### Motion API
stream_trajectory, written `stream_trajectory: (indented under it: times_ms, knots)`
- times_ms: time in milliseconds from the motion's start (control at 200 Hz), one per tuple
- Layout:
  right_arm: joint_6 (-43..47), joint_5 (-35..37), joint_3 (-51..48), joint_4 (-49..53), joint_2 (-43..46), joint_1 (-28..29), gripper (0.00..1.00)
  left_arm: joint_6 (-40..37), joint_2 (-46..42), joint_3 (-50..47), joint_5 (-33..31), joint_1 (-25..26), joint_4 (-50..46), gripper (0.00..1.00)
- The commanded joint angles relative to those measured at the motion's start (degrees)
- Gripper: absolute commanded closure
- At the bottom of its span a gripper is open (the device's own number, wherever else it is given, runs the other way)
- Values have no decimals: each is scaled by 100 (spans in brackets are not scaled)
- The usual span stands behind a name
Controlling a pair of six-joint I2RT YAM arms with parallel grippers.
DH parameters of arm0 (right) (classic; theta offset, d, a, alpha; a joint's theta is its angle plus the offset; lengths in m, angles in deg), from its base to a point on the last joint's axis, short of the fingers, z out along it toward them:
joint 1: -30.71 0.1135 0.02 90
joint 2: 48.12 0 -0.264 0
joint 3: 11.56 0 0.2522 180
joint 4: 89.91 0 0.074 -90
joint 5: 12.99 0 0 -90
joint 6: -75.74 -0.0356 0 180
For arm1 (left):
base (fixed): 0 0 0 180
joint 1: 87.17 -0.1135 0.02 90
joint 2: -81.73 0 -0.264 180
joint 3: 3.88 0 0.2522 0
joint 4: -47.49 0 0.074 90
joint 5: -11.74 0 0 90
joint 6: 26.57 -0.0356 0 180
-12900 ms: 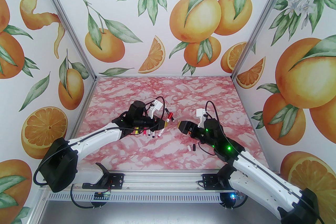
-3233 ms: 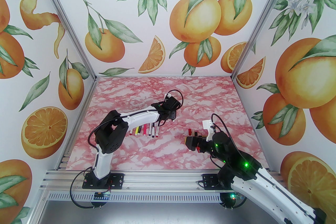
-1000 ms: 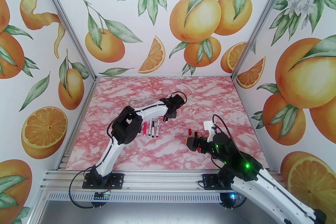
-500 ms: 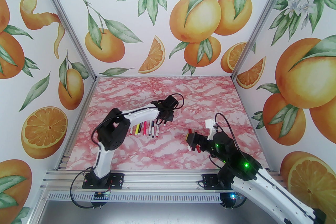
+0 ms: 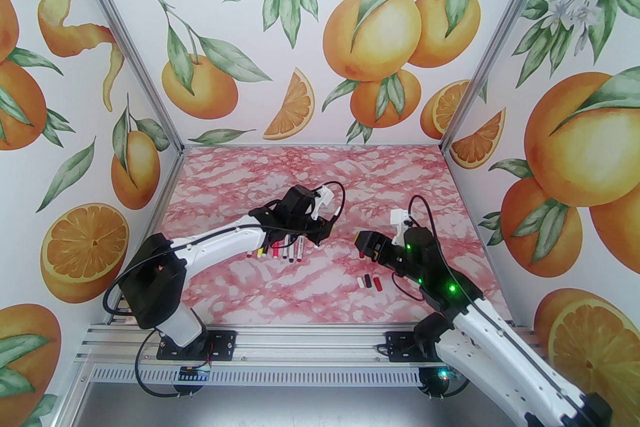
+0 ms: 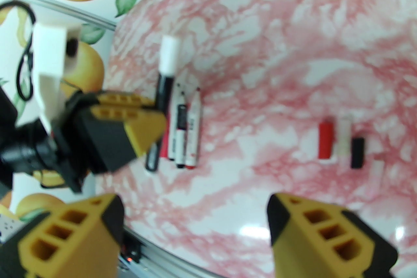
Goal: Open the pen caps
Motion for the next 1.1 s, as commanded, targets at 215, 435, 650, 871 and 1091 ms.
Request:
stream_trajectory:
  times_ms: [215,435,650,871,1091]
  knots:
    - [-387,-205,191,-1404,-716,-123,32,-38,-608,-537,1322,101,885,82]
    - [-526,-387,191,-1802,-1012,-181,39,8,-682,-610,1483,271,989,82]
    - [-520,-564,208,-1840,-1053,-190,48,-31,-651,-492,1330,381,908,82]
    - [-422,-583,169,-1599,-1033,-186,57,-36,-640,-421,1220,412,873,82]
    - [-395,-580,136,-1598,-1101,-188,62,-27,-623,-394,1281,460,875,82]
